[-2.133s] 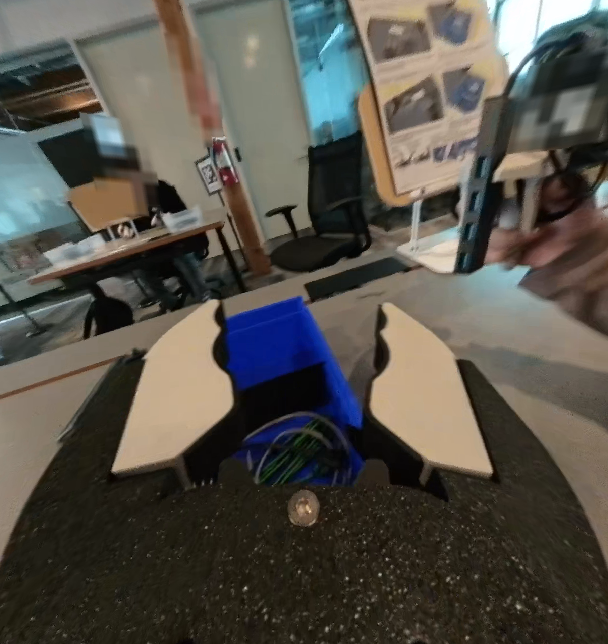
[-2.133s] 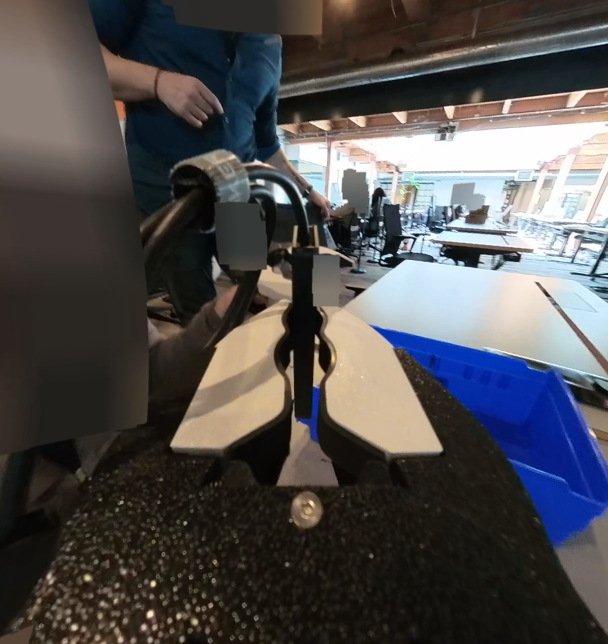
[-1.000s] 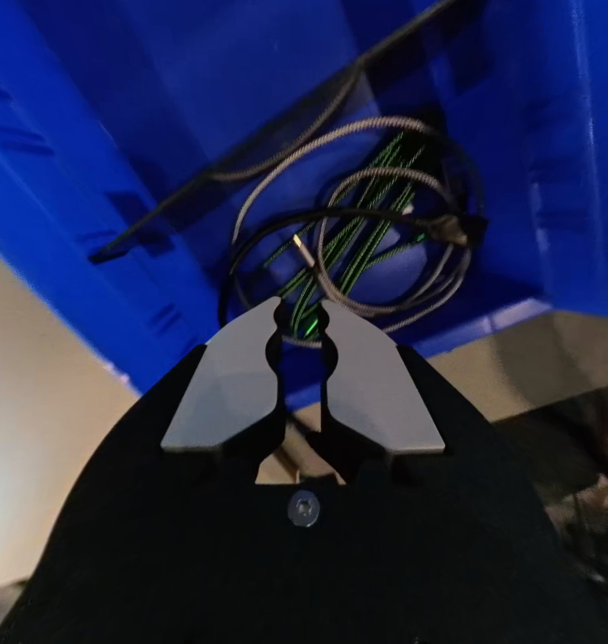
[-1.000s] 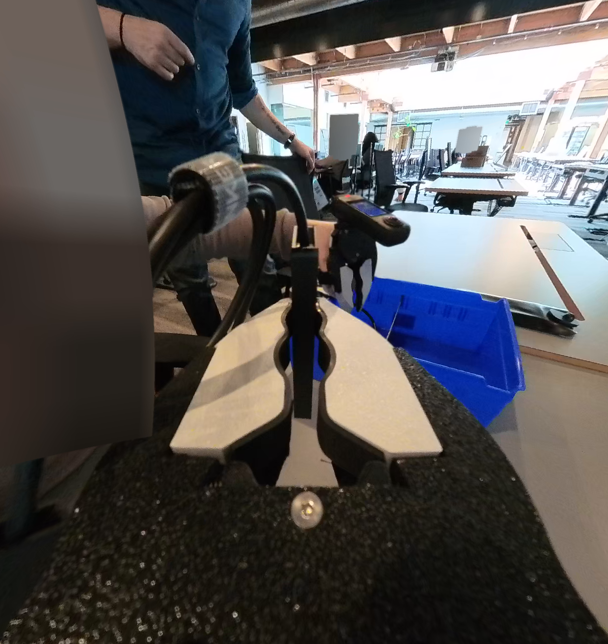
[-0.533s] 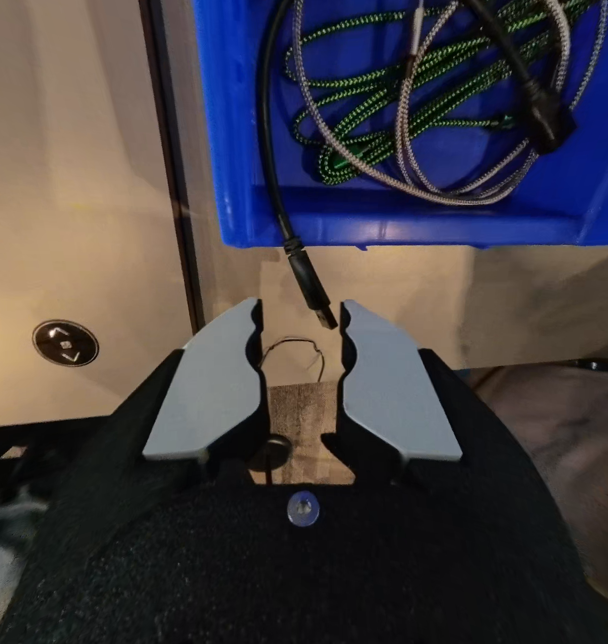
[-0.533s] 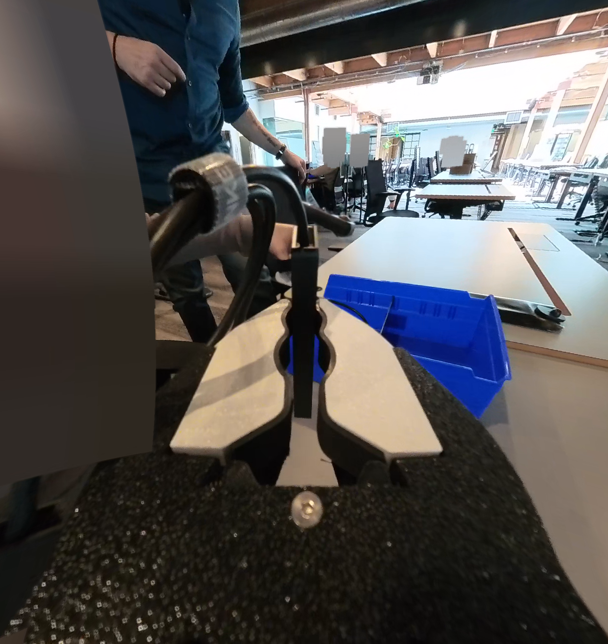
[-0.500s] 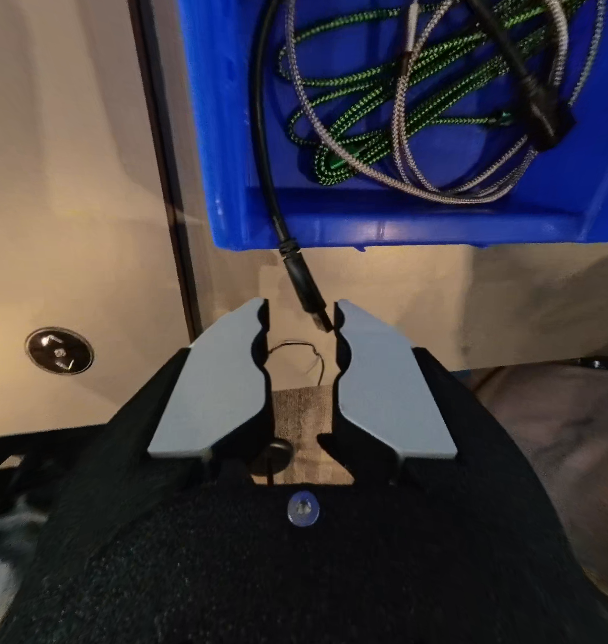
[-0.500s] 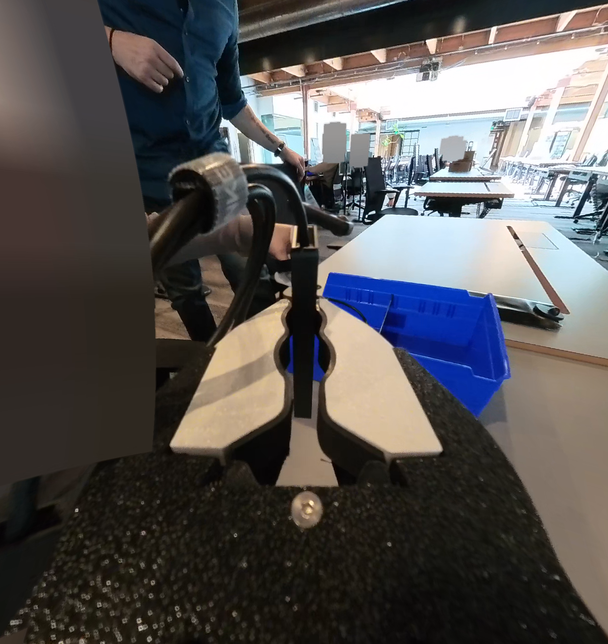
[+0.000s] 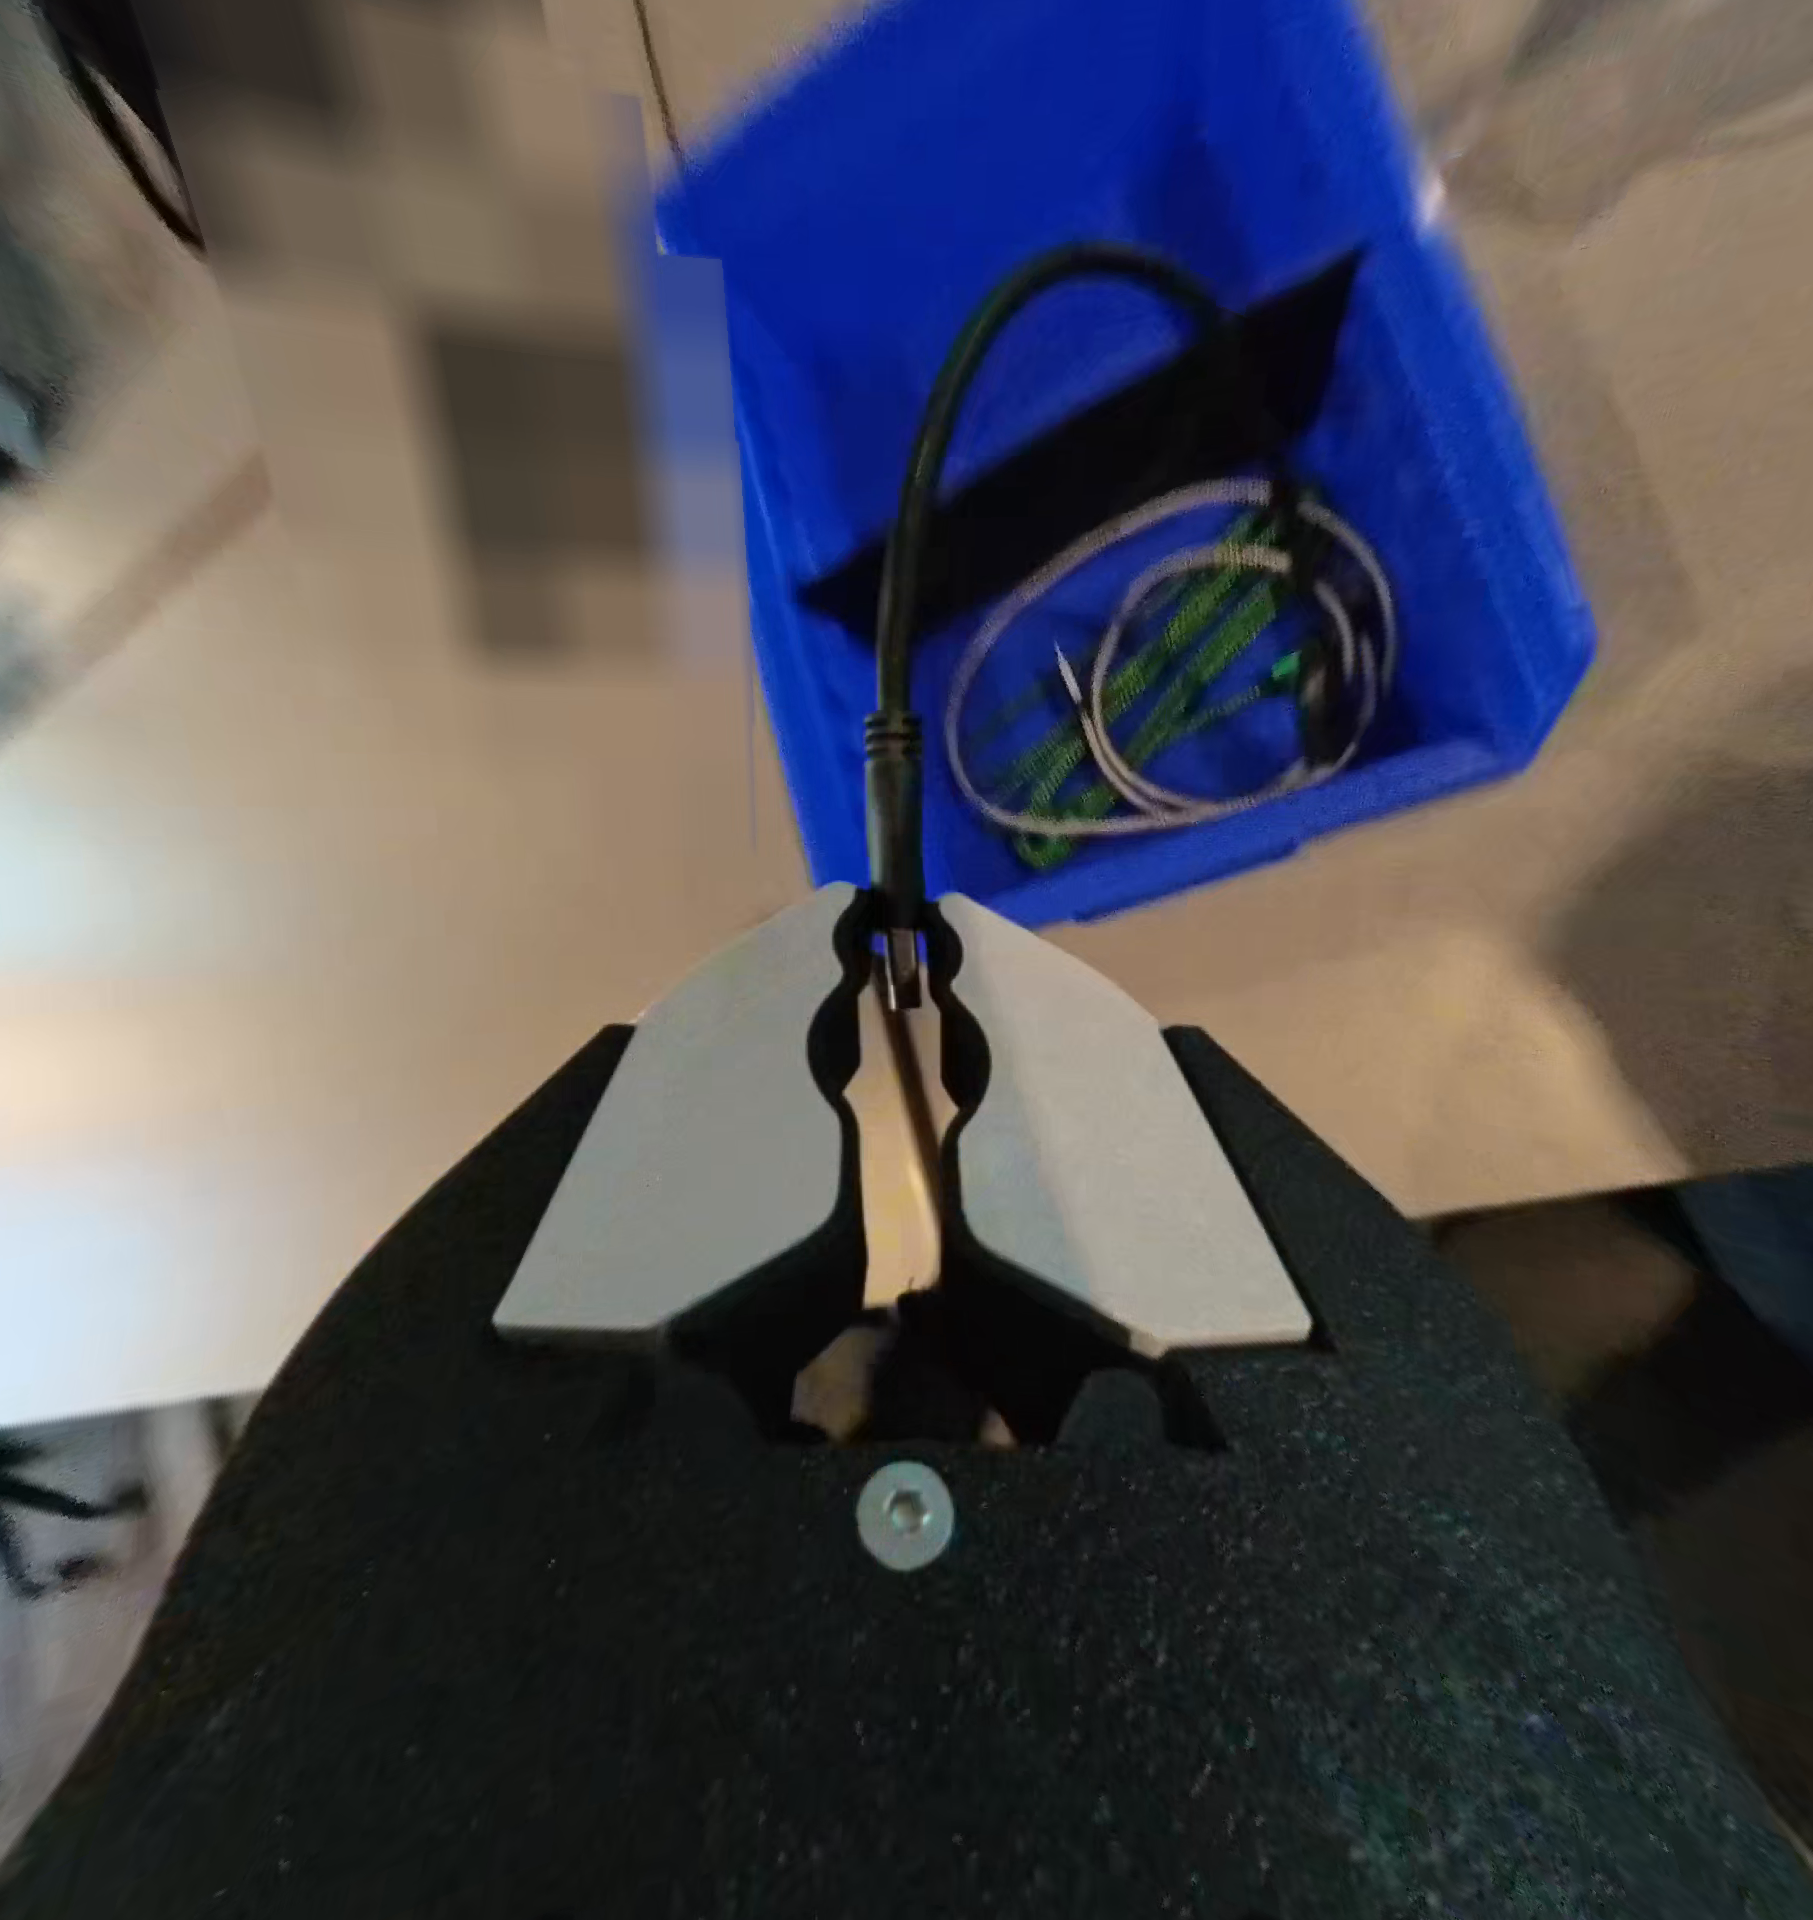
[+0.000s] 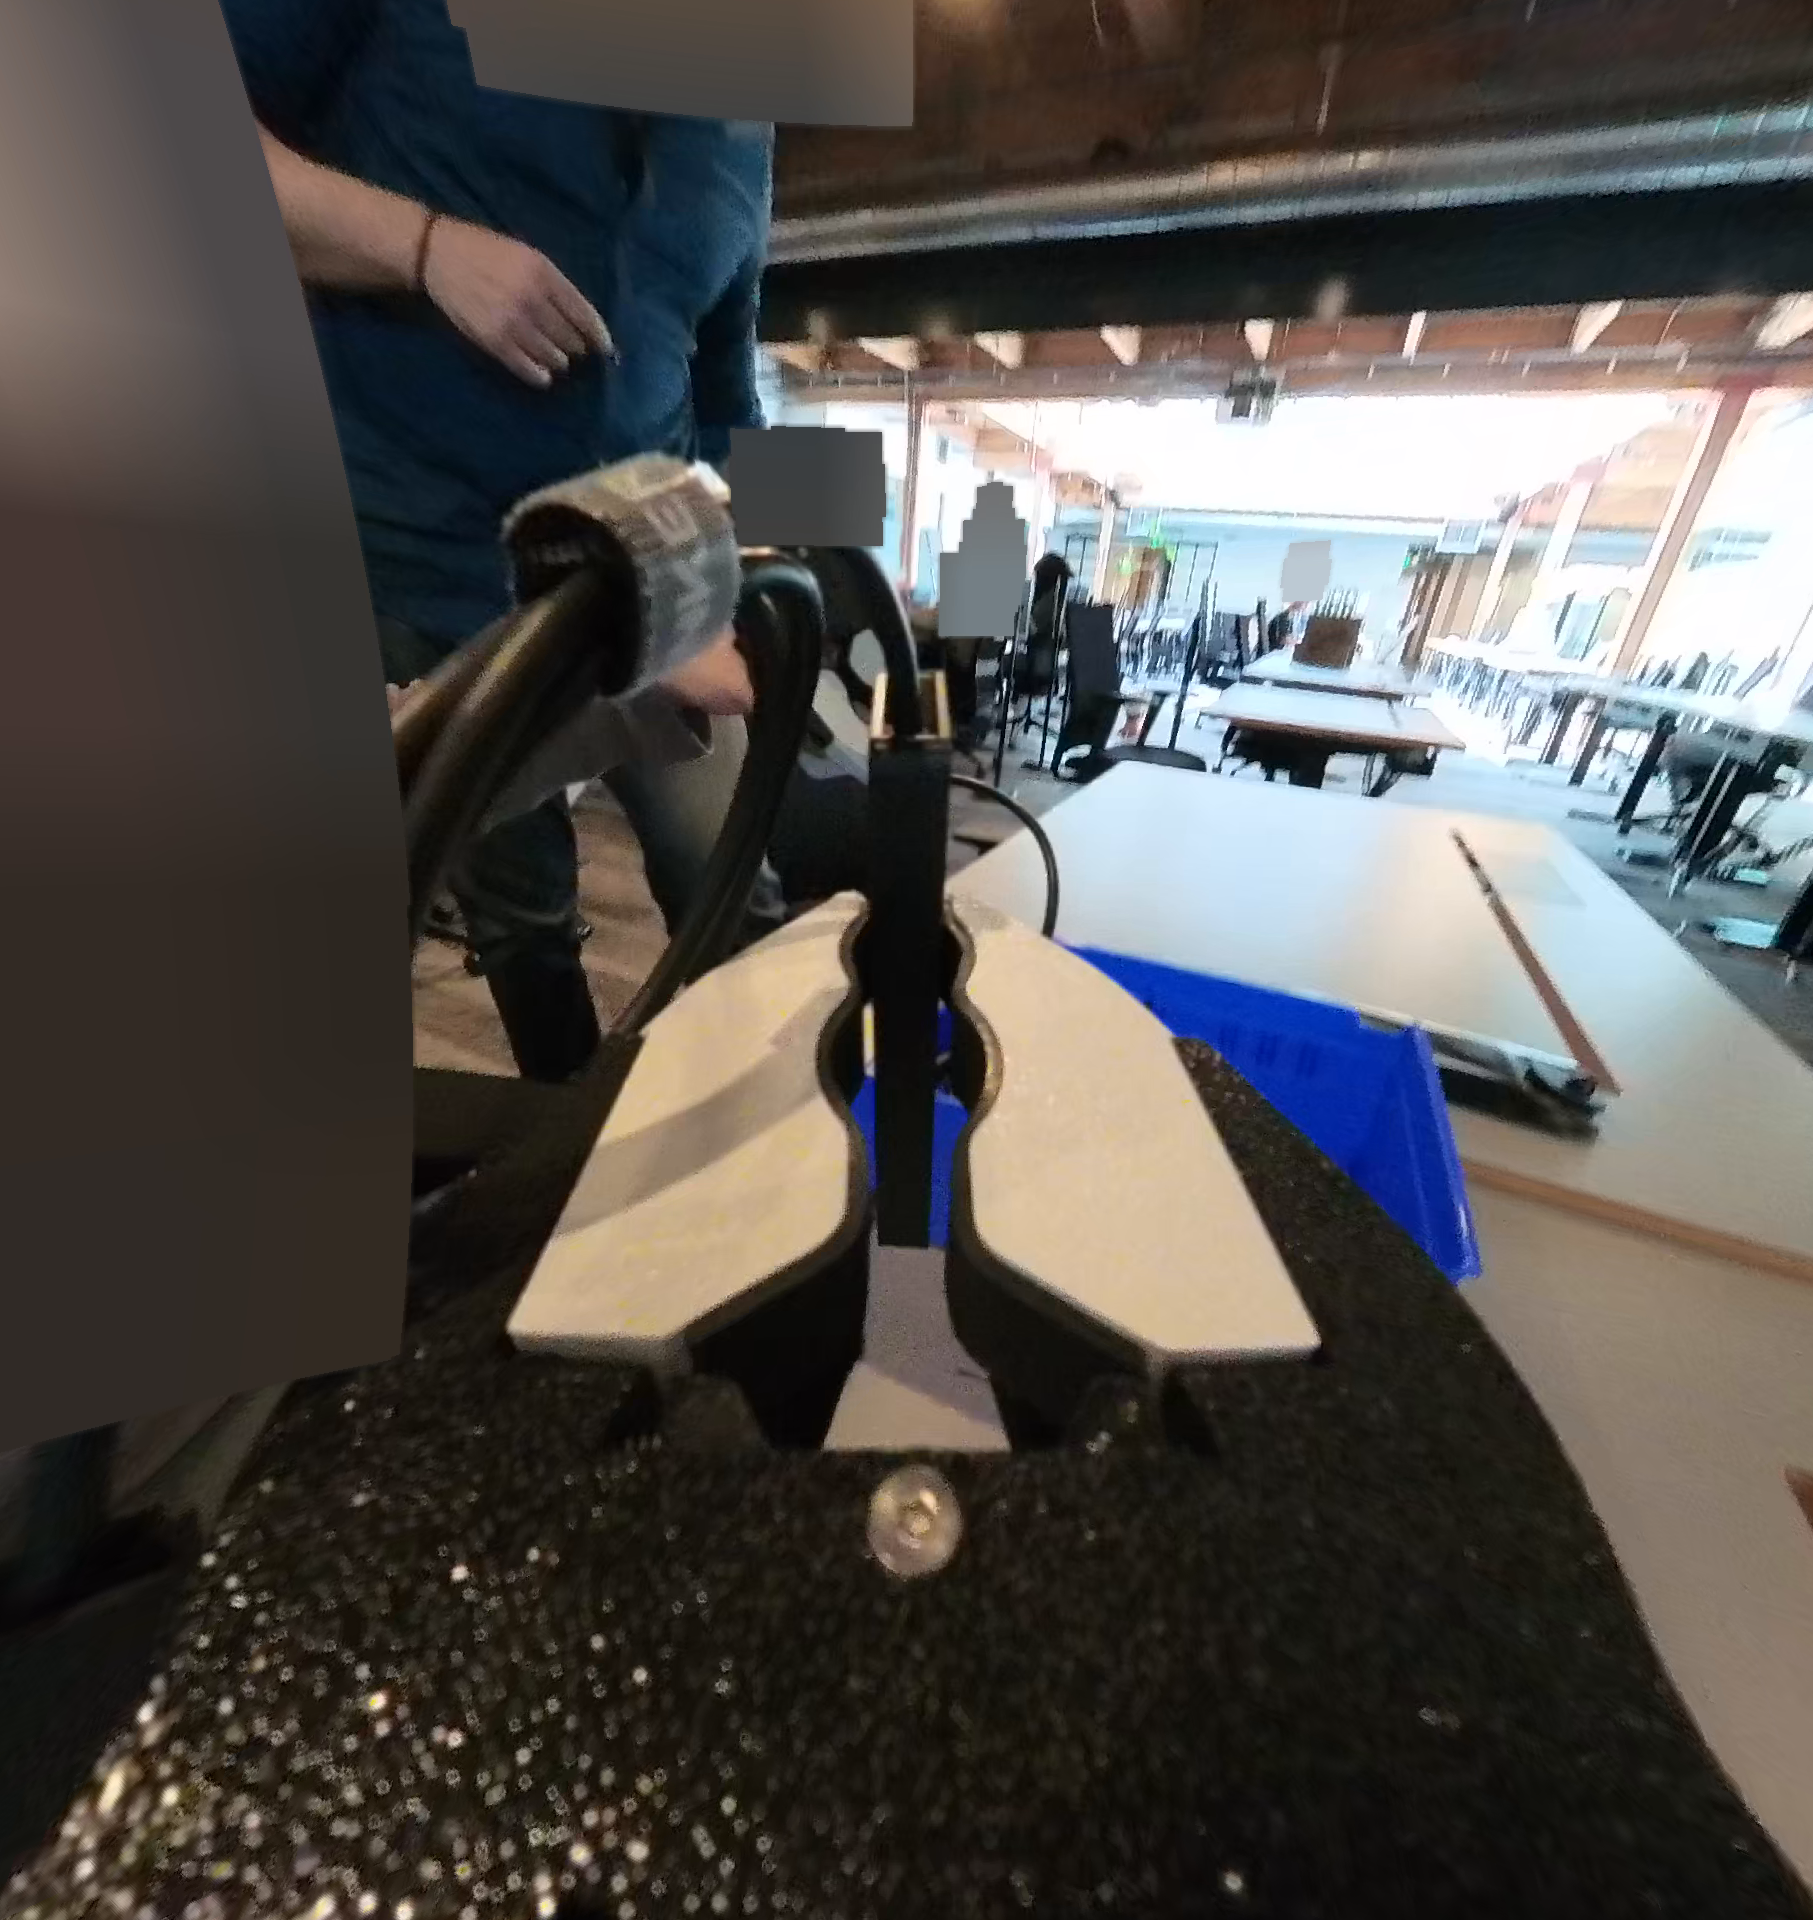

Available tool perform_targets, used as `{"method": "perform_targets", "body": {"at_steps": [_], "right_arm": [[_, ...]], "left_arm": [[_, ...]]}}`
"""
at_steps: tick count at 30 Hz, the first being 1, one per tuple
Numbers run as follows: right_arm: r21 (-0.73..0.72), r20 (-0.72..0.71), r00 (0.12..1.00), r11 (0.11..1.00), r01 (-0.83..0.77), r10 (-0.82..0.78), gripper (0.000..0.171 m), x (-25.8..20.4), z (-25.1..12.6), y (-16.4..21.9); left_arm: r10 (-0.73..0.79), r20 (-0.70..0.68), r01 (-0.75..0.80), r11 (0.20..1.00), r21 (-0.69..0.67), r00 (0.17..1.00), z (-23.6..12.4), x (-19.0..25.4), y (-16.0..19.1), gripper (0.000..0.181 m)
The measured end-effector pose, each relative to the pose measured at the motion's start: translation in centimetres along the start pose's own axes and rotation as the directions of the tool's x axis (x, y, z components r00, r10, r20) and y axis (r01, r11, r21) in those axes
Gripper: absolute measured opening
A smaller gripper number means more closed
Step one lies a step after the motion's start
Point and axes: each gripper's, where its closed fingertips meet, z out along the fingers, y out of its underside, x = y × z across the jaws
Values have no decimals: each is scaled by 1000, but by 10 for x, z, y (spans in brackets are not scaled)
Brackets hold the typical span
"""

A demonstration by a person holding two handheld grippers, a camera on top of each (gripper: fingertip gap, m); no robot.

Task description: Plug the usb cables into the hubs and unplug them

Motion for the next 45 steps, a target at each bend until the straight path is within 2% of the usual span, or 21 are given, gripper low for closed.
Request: {"method": "perform_targets", "body": {"at_steps": [4,7,10,12,16,22,25,27,29,31,37,41,45], "right_arm": [[101,-36,995,990,100,-97,10,-14,-7,-31],[165,-97,983,971,173,-158,10,-27,-16,-55],[204,-146,968,951,233,-206,10,-46,-30,-77],[201,-172,957,943,265,-232,10,-60,-41,-86],[113,-229,937,949,294,-263,10,-80,-63,-90],[44,-331,895,943,331,-299,10,-92,-97,-95],[95,-341,891,932,349,-299,11,-97,-107,-103],[114,-344,891,929,352,-295,11,-97,-111,-104],[118,-348,892,930,347,-289,11,-96,-112,-103],[119,-347,896,934,337,-279,10,-95,-113,-102],[114,-341,898,936,334,-279,11,-94,-112,-100],[85,-348,896,943,322,-275,11,-89,-111,-94],[108,-324,910,946,306,-258,10,-89,-111,-93]], "left_arm": [[169,242,-216,959,185,956,-67,-4,-72,10],[227,331,-343,871,351,916,-111,18,-116,9],[255,377,-424,762,489,891,-128,57,-142,10],[246,422,-456,720,523,872,-127,77,-147,10],[251,369,-433,690,580,895,-111,110,-148,10],[334,337,-473,572,670,881,-104,150,-159,10],[269,211,-330,553,765,940,-99,161,-158,10],[219,116,-207,455,866,969,-108,171,-156,10],[154,56,-117,419,900,987,-106,171,-149,9],[125,51,-99,421,902,991,-97,172,-142,9],[232,33,-144,481,865,972,-80,186,-147,10],[285,9,-185,597,781,958,-57,192,-153,10],[350,-254,-76,707,703,902,-36,214,-158,10]]}}
